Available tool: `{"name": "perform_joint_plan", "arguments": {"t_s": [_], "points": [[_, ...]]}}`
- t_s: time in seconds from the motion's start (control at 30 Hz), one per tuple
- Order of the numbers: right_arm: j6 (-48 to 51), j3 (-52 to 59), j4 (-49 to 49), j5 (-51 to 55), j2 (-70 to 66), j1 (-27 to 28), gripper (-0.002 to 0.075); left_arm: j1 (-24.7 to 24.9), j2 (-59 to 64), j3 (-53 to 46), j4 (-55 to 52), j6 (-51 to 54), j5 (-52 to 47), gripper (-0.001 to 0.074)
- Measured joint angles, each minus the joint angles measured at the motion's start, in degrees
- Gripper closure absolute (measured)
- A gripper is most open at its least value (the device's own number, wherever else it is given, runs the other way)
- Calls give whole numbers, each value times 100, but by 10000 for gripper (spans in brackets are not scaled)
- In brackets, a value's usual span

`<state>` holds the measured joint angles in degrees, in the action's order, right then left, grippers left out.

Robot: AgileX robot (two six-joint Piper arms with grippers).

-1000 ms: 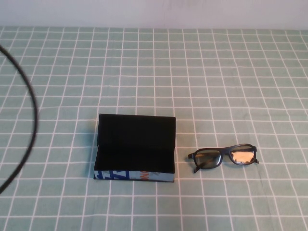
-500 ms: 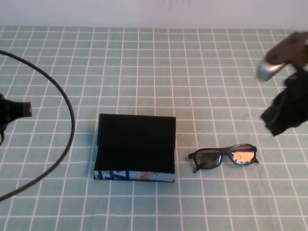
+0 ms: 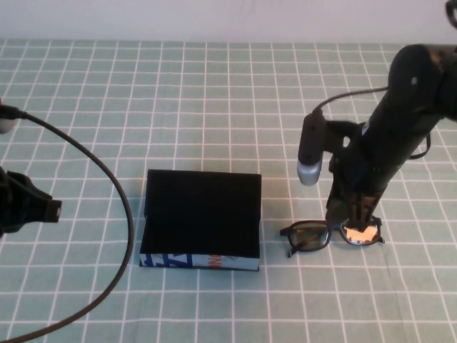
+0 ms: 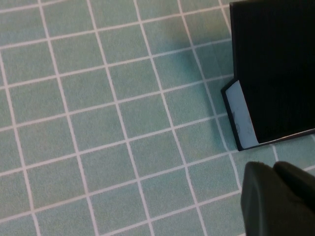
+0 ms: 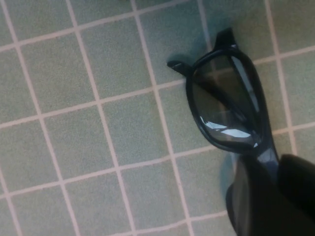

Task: Return glasses to glasses case
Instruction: Pick up the glasses from the table

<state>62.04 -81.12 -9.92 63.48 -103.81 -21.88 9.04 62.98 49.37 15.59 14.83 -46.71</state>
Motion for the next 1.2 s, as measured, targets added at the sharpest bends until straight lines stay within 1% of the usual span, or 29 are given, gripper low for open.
{"name": "perform_joint_plan", "arguments": {"t_s": [0.13,0.2,0.33,0.53,0.6,0.7,0.87,0.9,0.97,1.1,1.2], "points": [[0,-11,207,-43,-258,-3,462,0,0,0,0,8,-10,735],[-25,-11,308,-59,-338,-3,407,0,0,0,0,12,-10,735],[-51,-11,376,-135,-491,-3,376,0,0,0,0,22,-10,735],[-54,-11,388,-456,-751,-3,372,0,0,0,0,35,-10,735],[-54,-11,388,-529,-793,-3,388,0,0,0,0,35,-10,735],[-54,-11,388,-532,-842,-3,452,0,0,0,0,35,-10,735],[-54,-11,388,-386,-851,-3,655,0,0,0,0,35,-21,735],[-54,-22,388,-336,-851,-3,678,0,0,0,0,35,-33,735],[-54,-45,368,-233,-831,-3,701,0,0,0,0,35,-33,735],[-54,-129,354,-72,-794,-3,716,0,0,0,0,35,-40,735],[-54,-424,375,180,-769,-3,719,0,0,0,0,35,-40,735]]}}
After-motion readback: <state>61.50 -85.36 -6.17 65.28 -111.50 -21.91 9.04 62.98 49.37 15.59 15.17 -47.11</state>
